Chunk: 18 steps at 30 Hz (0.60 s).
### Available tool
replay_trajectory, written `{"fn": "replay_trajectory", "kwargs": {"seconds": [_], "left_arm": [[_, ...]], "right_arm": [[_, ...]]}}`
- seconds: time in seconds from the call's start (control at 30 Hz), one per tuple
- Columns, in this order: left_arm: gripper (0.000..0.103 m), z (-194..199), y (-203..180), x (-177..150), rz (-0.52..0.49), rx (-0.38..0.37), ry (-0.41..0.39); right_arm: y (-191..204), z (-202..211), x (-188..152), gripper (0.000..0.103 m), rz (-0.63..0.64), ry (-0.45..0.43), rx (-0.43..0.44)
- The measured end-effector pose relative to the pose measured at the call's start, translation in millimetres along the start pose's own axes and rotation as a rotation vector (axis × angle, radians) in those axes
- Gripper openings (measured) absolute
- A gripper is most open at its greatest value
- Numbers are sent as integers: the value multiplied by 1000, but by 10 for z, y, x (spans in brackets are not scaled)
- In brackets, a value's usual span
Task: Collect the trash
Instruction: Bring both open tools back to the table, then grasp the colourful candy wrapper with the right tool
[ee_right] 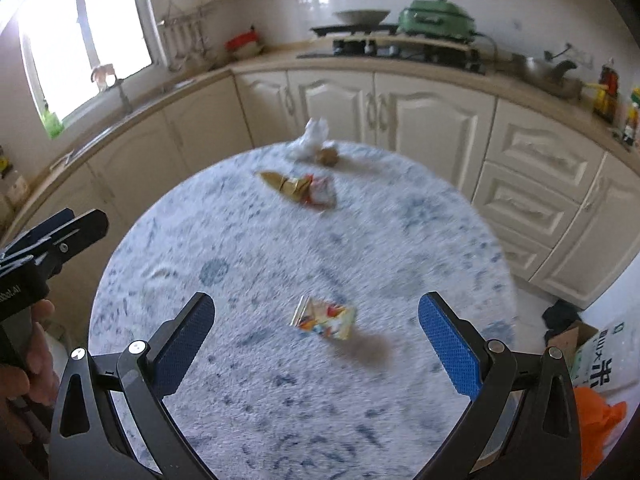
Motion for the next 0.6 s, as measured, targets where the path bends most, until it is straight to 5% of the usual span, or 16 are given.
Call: {"fn": "replay_trajectory", "kwargs": {"seconds": [0.23,0.6], "left_arm": [[102,-310,145,-71,24,-7,72],[102,-851,117,-69,15,-31,143]], "right_arm": [[-87,-439,-181,102,-3,97,-46],[-227,-900,-264,80,-37,148,-62]]}}
Point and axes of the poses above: each gripper's, at about its wrist camera, not at the fingertips, and z roughly against the way its jaws point, y to its left, x to its top, the point moved 6 cm from there along -z, roughly the way its jaws point, and after that the axes turned 12 degrees about -z, right-handed, at the moved point
